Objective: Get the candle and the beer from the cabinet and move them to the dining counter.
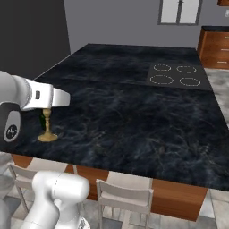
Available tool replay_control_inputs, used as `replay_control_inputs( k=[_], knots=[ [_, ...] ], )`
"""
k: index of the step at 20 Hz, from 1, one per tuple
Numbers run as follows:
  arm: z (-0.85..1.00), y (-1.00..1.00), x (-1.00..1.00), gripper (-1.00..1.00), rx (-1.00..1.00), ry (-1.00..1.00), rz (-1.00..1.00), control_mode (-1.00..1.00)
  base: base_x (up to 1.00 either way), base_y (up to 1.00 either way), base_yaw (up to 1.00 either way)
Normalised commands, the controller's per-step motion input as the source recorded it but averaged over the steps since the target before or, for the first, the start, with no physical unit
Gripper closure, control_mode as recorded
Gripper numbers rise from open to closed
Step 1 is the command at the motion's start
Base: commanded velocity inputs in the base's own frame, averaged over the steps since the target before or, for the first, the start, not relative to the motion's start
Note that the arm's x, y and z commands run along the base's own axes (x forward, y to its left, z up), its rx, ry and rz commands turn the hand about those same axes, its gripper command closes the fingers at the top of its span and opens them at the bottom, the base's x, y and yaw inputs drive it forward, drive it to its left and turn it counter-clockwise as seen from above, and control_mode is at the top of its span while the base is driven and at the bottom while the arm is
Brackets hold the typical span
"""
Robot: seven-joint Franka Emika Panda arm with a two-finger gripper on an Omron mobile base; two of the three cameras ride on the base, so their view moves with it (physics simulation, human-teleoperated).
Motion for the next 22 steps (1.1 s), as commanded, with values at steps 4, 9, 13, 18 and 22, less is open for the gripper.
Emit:
replay_control_inputs(
  k=[4, 9, 13, 18, 22],
  knots=[
    [0.0, 0.0, 0.02, 1.0, 0.0, 0.0, 0.0, -1.0, 0.0, 0.0, 0.0],
    [-0.19, -0.45, 0.44, 1.0, 0.05, 0.0, 0.2, -1.0, 0.0, 0.0, 0.0],
    [-0.38, -0.69, 0.75, 1.0, 0.07, 0.0, 0.35, -1.0, 0.0, 0.0, 0.0],
    [-0.41, -0.63, 0.67, 1.0, 0.04, 0.0, 0.37, -1.0, 0.0, 0.0, 0.0],
    [-0.37, -0.34, 0.46, 1.0, 0.01, 0.0, 0.23, -1.0, 0.0, 0.0, 0.0]
  ],
)
